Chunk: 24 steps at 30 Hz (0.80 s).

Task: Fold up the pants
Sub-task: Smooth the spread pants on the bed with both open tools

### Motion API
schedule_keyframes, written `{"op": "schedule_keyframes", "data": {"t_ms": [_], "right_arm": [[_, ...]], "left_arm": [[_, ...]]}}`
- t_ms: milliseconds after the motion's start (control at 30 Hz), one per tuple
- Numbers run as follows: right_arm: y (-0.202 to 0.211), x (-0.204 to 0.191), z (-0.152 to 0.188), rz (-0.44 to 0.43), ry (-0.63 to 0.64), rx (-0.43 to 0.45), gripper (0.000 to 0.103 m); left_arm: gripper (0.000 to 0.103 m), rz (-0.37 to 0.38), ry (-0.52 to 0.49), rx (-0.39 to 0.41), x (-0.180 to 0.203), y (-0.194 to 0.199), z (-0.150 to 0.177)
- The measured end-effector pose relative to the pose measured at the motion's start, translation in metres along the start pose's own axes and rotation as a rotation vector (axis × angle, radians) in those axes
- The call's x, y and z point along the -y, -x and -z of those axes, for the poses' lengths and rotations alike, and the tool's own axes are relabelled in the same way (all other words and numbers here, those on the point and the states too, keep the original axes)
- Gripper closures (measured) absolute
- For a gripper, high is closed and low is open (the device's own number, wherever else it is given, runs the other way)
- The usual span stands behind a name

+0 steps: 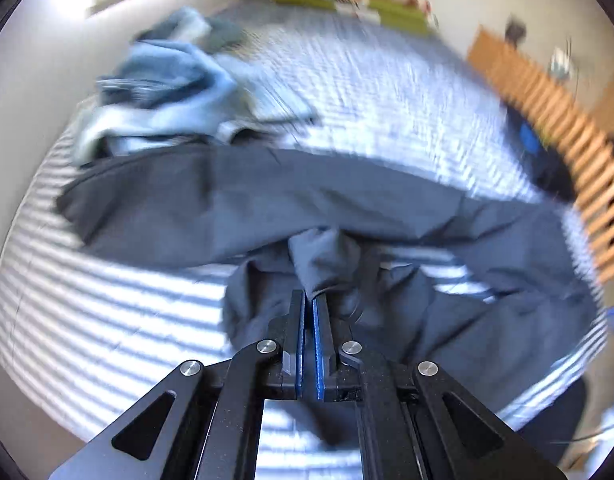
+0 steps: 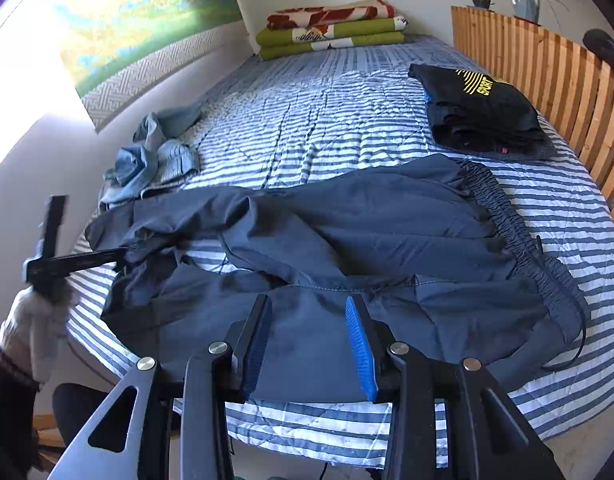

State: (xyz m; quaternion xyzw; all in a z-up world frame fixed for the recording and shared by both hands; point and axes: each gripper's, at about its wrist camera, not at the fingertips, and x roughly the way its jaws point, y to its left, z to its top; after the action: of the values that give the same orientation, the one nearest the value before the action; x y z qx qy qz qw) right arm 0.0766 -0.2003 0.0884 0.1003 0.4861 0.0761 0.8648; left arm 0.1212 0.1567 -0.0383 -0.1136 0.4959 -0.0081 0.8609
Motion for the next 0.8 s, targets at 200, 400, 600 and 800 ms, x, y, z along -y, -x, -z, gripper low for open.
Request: {"op": "schedule_keyframes", "data": {"t_ms": [200,400,600,800], "right_arm": [[-0.004,-0.014,0.007,0.0,0.037,0.003,0.068],[-0.018,-0.036,0.007,-0.05,0.066,-0.026,0.068],[-0.034,-0.059,0.009,-0.079,0.113,-0.053,0.068],[-0.048,-0.095,0.018,-0.158,0.216,-0.113,0.068]], "left_arm": [[0.1,0.041,0.212,0.165,-0.07,0.116,0.014],[0.1,-0.013,0.381,0.325,-0.14,0.192,-0.003],[0.09,-0.322,0.473,0.203,-0.209,0.147,-0.056],[0.09,-0.224,0.484,0.143,-0.22,0.118,-0.028]]}}
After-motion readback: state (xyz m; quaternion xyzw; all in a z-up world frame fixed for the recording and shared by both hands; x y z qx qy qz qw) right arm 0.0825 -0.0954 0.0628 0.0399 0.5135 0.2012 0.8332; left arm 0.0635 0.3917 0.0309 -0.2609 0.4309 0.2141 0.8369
